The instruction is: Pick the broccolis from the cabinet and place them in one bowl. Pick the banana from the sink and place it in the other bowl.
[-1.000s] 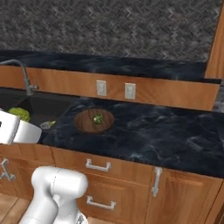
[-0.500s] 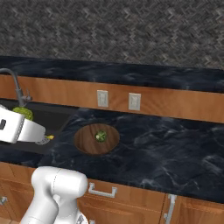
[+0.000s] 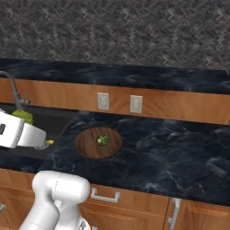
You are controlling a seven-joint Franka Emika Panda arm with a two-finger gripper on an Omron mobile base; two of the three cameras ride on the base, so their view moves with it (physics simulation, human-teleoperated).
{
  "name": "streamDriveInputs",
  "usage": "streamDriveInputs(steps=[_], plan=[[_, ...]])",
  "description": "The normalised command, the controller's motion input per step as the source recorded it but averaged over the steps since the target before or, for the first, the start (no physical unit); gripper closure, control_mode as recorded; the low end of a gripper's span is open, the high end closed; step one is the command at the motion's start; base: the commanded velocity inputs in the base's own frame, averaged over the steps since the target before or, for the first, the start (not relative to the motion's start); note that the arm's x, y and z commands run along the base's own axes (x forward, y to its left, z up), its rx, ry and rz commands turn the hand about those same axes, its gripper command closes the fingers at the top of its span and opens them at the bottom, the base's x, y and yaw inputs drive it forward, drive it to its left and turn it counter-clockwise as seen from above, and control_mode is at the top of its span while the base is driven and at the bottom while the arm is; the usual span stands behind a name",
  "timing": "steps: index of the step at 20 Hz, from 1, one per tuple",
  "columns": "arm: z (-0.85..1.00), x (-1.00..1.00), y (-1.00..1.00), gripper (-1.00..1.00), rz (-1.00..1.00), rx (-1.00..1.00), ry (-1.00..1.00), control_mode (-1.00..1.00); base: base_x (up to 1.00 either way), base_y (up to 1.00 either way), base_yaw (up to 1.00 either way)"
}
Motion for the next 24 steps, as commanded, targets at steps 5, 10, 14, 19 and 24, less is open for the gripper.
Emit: streamDriveInputs(steps=[5, 10, 14, 19, 24], plan=[[0.00, 0.46, -0.09, 1.00, 0.00, 0.00, 0.17, -1.00, 0.02, 0.00, 0.00], [-0.17, 0.85, -0.16, 1.00, 0.00, 0.02, 0.36, -1.00, 0.00, 0.00, 0.00], [-0.47, 0.87, -0.17, 1.00, 0.00, 0.08, 0.34, -1.00, 0.00, 0.00, 0.00], [-0.71, 0.58, -0.06, 1.00, 0.04, -0.02, 0.04, -1.00, 0.00, 0.00, 0.00], [-0.45, 0.12, -0.01, 1.00, 0.02, -0.12, -0.24, -1.00, 0.00, 0.00, 0.00]])
